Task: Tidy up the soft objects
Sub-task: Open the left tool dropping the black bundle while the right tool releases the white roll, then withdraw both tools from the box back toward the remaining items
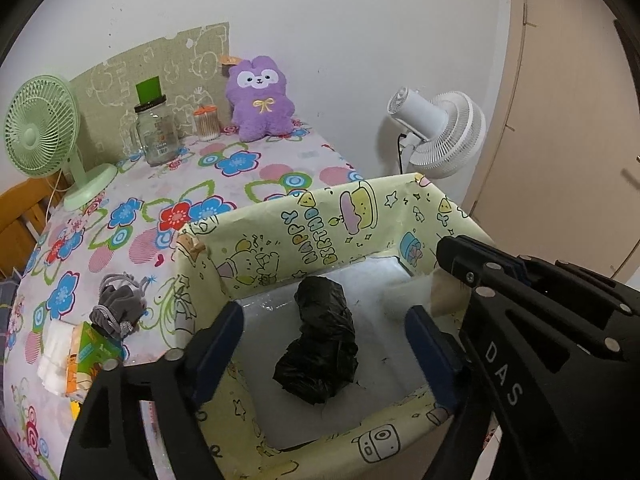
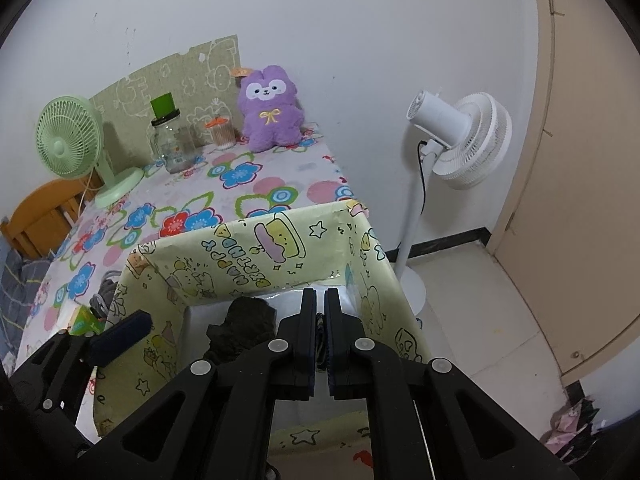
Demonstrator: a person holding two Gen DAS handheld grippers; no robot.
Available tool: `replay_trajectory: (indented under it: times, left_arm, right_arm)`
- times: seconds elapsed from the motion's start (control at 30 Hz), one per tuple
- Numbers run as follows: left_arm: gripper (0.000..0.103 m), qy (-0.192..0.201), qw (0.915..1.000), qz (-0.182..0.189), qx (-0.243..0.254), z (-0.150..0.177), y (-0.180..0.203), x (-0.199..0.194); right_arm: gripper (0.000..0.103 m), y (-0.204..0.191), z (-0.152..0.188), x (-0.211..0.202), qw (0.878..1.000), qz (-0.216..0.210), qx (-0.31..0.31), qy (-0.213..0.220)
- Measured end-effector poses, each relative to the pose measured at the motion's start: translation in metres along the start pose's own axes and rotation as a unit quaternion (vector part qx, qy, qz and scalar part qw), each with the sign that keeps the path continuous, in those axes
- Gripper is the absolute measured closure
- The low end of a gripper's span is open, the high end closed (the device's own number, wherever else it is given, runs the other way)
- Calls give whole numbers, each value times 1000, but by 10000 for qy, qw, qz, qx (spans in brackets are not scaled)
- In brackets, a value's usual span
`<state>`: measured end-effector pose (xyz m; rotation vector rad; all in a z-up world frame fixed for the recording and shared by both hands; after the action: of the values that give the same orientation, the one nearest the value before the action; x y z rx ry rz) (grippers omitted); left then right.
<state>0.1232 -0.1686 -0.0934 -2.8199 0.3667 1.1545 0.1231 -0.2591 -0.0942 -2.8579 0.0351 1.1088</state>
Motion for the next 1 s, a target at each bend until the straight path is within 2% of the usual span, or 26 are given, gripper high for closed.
replay_trajectory:
  times: [0.57,0.6,0.67,0.7,0.73,0.8,1.0]
  left_arm:
    - [9,211,9998,-17,-22,2,-14,-29]
    - [9,214,9998,-6,-12,3,-14,-30]
    - [8,255,9997,40,15,4,-14,-35]
    - [8,292,9996,62,14,4,-15,-38]
    - [7,322,9995,76,13,4,-16,-41]
    - [5,364,9993,59,7,4,-17,-44]
    - [3,478,9988,40,16,6,-24,-58]
  right_arm:
    - [94,-22,1,-28,9997,58,-214,72]
    - [88,-23,1,-29,9997,86,-221,86]
    - [58,-25,2,-33,9996,137,-227,121]
    - [31,-26,2,-36,9995,140,-216,177]
    - [19,-26,2,-40,9993,136,-199,292]
    - [18,-29,2,-52,9980,192,-191,579]
    - [16,-38,1,-62,9976,165,-271,609]
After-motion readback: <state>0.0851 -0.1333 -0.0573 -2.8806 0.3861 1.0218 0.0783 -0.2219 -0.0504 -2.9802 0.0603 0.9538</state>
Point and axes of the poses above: each gripper's, at about its wrist camera, not at the fingertips, and x roughly the way its jaws point, y to its right, z to its underside, the point moved 2 cm from there along x, roughly the way its jaws point, and after that the axes turned 2 degrees about y, right-handed, at the moved point
